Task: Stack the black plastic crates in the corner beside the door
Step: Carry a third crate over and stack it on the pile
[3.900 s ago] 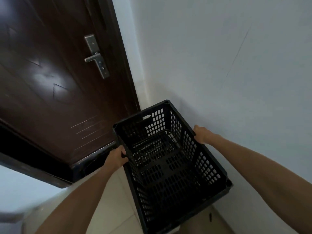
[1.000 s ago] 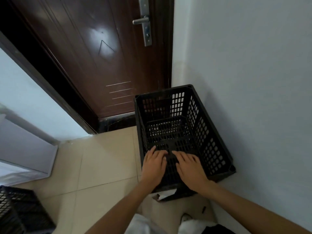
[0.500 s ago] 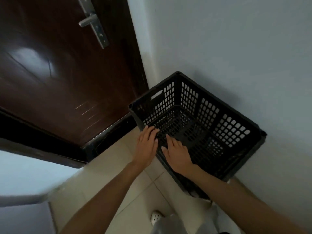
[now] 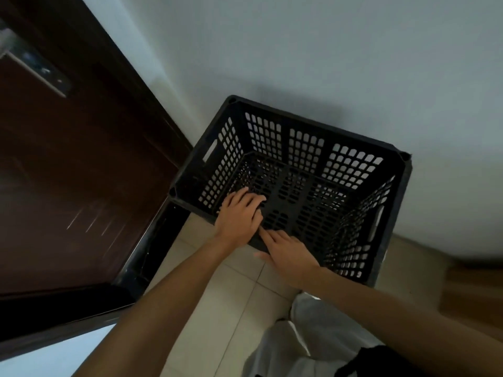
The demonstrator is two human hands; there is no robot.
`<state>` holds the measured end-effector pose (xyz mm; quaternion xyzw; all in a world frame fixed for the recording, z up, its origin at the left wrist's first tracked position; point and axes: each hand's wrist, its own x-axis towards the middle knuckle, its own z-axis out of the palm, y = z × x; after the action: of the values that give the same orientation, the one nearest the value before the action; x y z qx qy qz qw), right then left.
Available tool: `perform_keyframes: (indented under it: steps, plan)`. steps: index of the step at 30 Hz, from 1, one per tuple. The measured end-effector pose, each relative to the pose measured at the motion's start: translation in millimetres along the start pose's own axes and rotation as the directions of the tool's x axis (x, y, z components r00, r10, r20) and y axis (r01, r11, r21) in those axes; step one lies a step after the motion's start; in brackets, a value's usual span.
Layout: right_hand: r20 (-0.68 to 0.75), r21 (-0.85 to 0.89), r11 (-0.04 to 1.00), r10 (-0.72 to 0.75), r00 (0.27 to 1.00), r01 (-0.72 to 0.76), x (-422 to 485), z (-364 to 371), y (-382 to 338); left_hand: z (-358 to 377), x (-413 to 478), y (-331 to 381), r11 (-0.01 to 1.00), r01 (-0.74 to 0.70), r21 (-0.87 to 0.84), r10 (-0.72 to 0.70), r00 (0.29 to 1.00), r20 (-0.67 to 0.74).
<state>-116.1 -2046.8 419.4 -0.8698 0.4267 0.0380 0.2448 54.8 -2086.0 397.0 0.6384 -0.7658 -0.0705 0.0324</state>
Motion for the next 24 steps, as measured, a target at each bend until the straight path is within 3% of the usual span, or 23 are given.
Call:
perform_keyframes:
  steps: [17,20,24]
  plan:
    - [0.078,0.115,0.993,0.019,0.997,-0.028,0,2,1,-7,8,0,0.994,0.069,-0.087,-0.046,0.969,0.243]
    - [0.109,0.264,0.958,0.083,0.991,-0.109,1,3,4,-7,18,-7,0.970,0.094,-0.226,-0.010,0.938,0.346]
    - [0.011,0.608,0.738,0.360,0.933,-0.293,17,-6,17,-16,53,-16,0.926,-0.054,-0.374,0.179,0.934,0.309]
